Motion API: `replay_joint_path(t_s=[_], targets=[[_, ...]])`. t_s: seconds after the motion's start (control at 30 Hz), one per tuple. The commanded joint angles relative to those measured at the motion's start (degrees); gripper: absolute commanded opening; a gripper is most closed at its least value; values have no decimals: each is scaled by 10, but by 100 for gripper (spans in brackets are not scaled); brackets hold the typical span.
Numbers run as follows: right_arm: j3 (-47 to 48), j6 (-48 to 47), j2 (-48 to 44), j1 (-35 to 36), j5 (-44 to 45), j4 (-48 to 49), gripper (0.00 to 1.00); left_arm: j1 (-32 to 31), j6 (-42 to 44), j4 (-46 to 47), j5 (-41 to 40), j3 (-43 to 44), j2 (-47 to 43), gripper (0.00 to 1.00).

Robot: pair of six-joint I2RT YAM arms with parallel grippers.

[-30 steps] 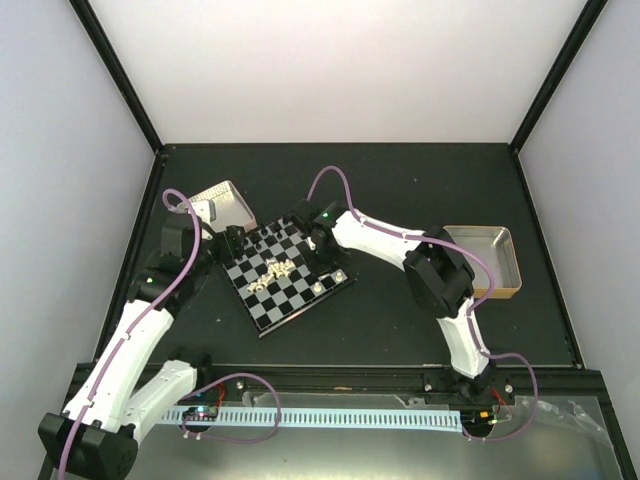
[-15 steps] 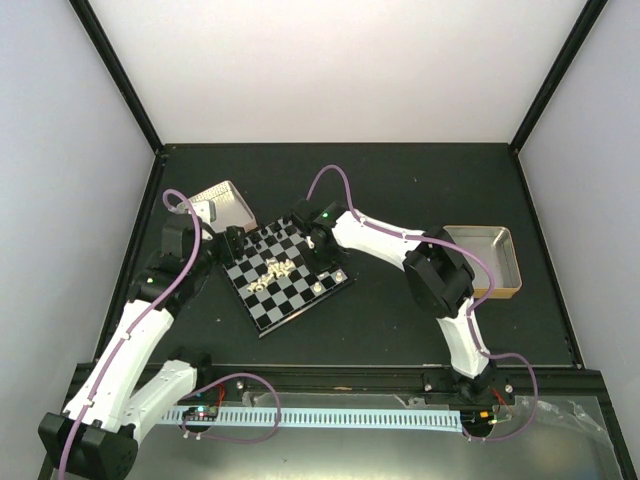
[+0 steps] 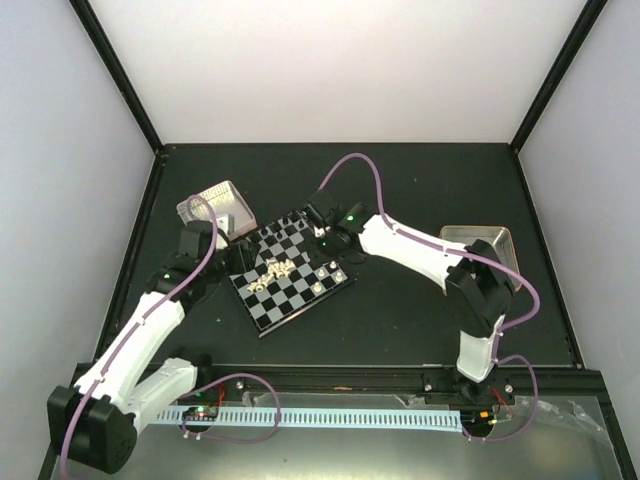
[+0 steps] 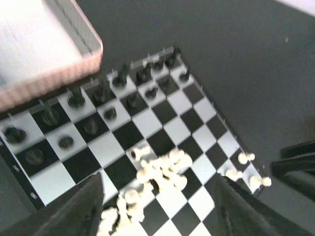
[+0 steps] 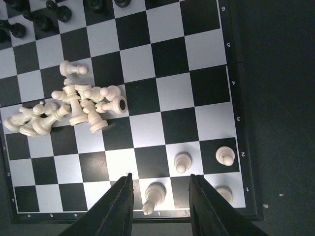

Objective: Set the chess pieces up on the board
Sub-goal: Place the chess piece on the chessboard, then pick up the chess piece from the chessboard.

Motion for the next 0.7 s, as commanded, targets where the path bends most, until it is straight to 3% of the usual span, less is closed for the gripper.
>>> replay_joint_path(t_s=[0.0,0.27,0.5,0.67], targets=[[-54,29,-42,3,11,79,34,-5,-25,19,69,-12,50,55],[-124,33,-81,1,16,121,33,-24,-15,-47,51,54,226,31],[-181,35,-133,-7,55,165,29,-33,-11,-72,-4,89,312,32],[-193,27,-141,-14,57,173,27,-34,-9,-79,11,101,339,30]])
